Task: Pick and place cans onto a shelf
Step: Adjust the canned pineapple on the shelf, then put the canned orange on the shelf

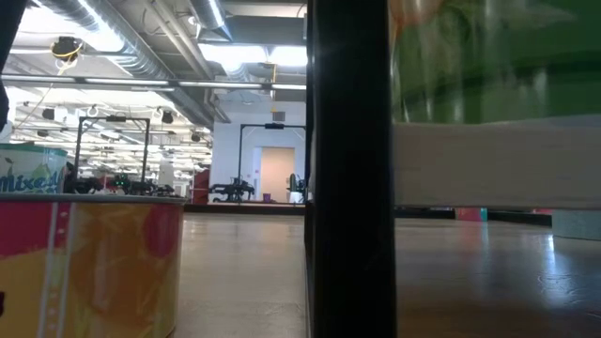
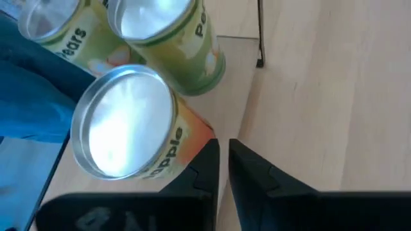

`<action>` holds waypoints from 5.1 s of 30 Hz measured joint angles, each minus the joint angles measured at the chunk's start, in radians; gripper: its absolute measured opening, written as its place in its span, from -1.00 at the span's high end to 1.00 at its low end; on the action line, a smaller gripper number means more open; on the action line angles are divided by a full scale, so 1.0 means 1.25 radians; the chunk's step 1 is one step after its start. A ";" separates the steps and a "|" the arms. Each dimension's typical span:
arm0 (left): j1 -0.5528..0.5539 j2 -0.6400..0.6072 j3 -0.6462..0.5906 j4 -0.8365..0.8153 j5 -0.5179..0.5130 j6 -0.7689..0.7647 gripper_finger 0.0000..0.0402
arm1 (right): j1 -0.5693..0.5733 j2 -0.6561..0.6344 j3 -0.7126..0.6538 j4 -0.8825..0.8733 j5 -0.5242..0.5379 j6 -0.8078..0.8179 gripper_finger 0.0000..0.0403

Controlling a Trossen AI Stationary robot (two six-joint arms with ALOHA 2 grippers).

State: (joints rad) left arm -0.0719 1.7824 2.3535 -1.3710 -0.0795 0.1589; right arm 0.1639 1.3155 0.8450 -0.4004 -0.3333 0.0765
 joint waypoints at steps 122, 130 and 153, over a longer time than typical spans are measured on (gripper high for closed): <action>-0.659 -0.008 -0.502 0.044 0.015 -1.763 0.85 | 0.077 0.045 0.465 -0.320 0.136 -0.171 0.82; -0.690 -0.008 -0.603 0.131 0.058 -1.889 0.85 | 0.069 0.045 0.465 -0.320 0.124 -0.170 0.82; -0.725 -0.008 -0.690 0.153 0.113 -1.902 0.85 | 0.069 0.045 0.464 -0.321 0.124 -0.128 0.82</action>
State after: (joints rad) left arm -0.9783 1.7725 1.4914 -1.1797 0.0616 -2.2180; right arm 0.2504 1.3716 1.4250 -0.8013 -0.1780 -0.0830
